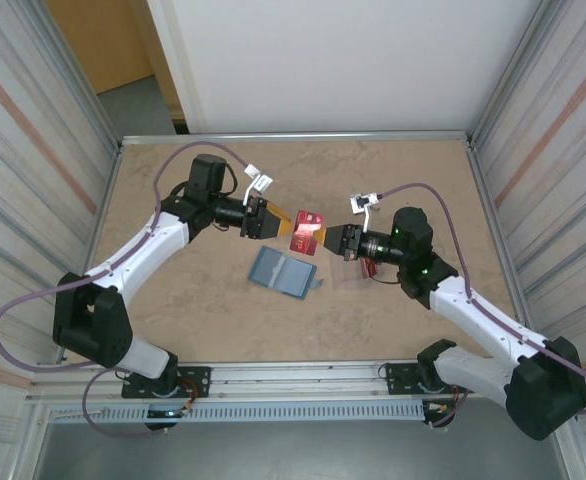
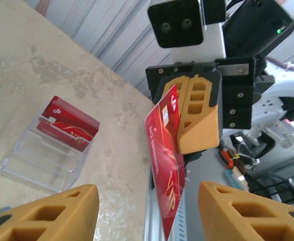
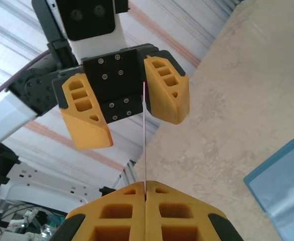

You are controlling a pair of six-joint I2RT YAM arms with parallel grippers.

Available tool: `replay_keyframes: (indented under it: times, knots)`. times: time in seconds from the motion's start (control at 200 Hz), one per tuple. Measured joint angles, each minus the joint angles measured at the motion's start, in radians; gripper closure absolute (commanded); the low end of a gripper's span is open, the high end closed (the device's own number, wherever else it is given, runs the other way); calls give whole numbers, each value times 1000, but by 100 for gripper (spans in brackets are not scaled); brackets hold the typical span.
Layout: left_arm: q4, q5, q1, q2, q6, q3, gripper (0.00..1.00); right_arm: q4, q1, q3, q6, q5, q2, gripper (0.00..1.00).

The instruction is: Put the credit cards into the card holder

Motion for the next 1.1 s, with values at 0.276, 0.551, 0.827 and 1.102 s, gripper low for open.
replay_keyframes:
  times: [0.276,0.551,0.827,1.102]
  knots:
    - [75,53,-4,0,-60,-36,69,19,15,13,0,0,21,100]
    - [92,79,-21,0,-64,-47,100,55,15,29,0,0,52,99]
    - [121,89,-23,0,-82,-49,100,70,22,29,0,3,52,85]
    - [140,87,-22,0,-90,-61,64,78,26,26,0,3,57,100]
